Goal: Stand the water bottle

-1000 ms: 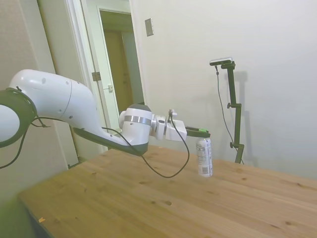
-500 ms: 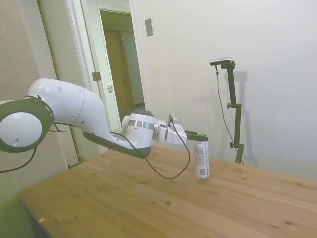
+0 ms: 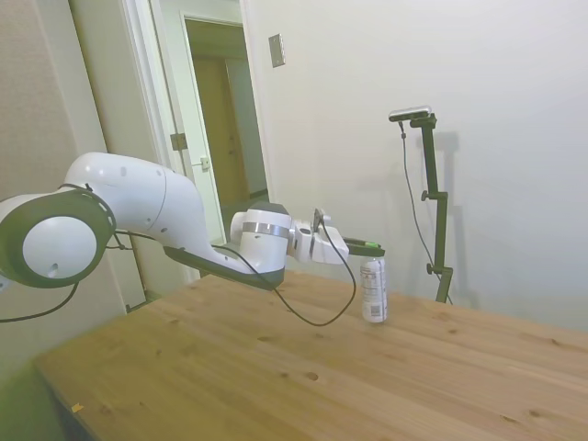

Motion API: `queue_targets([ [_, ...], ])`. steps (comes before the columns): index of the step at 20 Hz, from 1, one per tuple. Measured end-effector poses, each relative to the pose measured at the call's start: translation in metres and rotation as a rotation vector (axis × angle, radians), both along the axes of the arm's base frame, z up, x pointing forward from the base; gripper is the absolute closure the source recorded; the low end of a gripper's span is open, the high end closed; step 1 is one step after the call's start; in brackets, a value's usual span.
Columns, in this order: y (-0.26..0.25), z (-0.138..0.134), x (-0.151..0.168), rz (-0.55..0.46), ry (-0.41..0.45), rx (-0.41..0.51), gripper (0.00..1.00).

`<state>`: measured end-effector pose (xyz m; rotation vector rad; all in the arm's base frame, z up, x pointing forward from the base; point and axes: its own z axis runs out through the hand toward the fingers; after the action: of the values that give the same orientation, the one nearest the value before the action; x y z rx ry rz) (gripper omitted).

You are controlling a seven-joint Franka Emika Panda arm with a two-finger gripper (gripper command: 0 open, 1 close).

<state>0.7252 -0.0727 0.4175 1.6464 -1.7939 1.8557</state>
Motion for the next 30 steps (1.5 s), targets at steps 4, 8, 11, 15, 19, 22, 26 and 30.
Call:
queue_targets([
  [4,0.001,-0.009,0.001,0.002,0.011,0.001,1.00],
  [8,0.002,-0.010,0.002,0.009,0.014,0.002,0.00],
  [11,0.002,-0.010,0.002,0.010,0.014,0.002,0.00],
  [15,0.002,-0.010,0.002,0.013,0.014,0.003,0.00],
  [19,0.003,-0.010,0.002,0.019,0.015,0.006,0.00],
  [22,0.003,-0.008,0.001,0.020,0.012,0.007,0.00],
  [26,0.005,0.000,-0.002,0.027,0.004,0.012,0.00],
  [30,0.012,0.008,-0.027,0.051,0.027,0.075,0.00],
])
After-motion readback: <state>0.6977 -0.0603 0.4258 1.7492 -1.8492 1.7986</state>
